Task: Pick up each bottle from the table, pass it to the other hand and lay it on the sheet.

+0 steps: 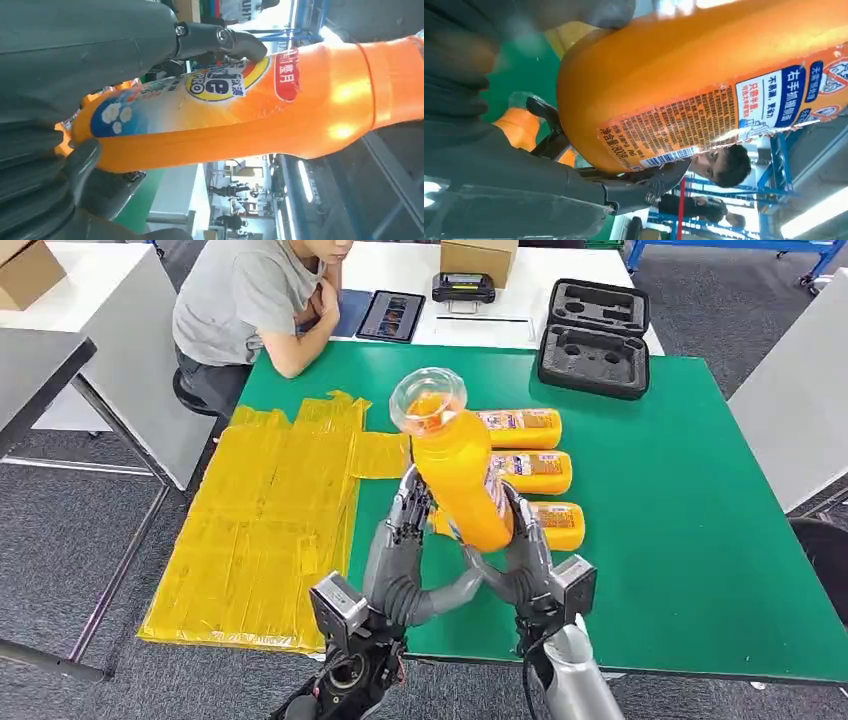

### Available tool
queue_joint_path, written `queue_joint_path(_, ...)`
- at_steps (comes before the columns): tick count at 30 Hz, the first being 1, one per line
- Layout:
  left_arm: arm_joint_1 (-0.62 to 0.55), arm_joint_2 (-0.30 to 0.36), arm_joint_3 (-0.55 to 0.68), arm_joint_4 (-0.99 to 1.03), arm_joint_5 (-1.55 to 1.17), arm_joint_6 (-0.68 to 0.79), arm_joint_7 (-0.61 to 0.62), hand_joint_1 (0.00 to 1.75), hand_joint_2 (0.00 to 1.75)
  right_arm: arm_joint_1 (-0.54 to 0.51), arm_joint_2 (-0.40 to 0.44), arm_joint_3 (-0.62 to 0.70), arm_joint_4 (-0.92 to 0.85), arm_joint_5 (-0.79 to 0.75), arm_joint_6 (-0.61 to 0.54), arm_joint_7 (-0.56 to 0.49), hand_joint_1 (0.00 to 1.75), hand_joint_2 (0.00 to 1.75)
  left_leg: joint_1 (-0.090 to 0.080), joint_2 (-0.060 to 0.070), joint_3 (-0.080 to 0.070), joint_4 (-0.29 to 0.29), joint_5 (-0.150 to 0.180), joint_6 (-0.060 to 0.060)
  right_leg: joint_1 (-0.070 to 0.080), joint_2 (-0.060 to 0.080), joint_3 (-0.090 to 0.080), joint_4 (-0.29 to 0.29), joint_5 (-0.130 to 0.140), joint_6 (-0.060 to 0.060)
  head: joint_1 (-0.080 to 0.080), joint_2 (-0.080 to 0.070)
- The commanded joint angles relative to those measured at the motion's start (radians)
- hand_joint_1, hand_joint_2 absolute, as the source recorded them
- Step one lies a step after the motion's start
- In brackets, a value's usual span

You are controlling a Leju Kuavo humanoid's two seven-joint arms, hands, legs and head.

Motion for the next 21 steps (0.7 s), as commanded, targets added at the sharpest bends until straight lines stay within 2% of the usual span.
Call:
queue_joint_path(1,-0.033,0.036,-0.016,0.004,-0.002,0.007,0.005,0.00,1.75,-0.050,-0.002,0.055,0.095,0.013,0.012,-0.003,1.75,1.75,0.001,0.002,0.002,-0.001,-0.001,-0.001,0.001,0.002,0.002,-0.001,0.000,-0.001,0.000,0.000)
queue_joint_path(3,-0.033,0.039,-0.011,0.002,-0.003,0.016,0.005,0.00,1.75,-0.047,-0.003,0.065,0.091,0.021,0.010,-0.003,1.75,1.75,0.002,0.003,0.006,-0.001,-0.002,-0.003,0.002,0.003,0.005,-0.001,-0.001,-0.003,0.000,0.000)
queue_joint_path(14,-0.032,0.048,0.020,-0.003,-0.003,0.061,0.005,0.00,1.75,-0.037,-0.003,0.111,0.022,0.025,-0.015,-0.003,1.75,1.75,0.001,0.003,0.005,0.000,-0.002,-0.003,0.002,0.003,0.004,0.000,-0.001,-0.003,0.000,0.000)
queue_joint_path(21,-0.033,0.049,0.037,-0.017,-0.003,0.063,0.005,0.00,1.75,-0.033,-0.003,0.112,0.014,-0.013,0.029,-0.003,1.75,1.75,0.000,0.001,0.002,-0.001,-0.001,-0.001,0.001,0.001,0.002,0.000,0.000,-0.002,0.000,0.000)
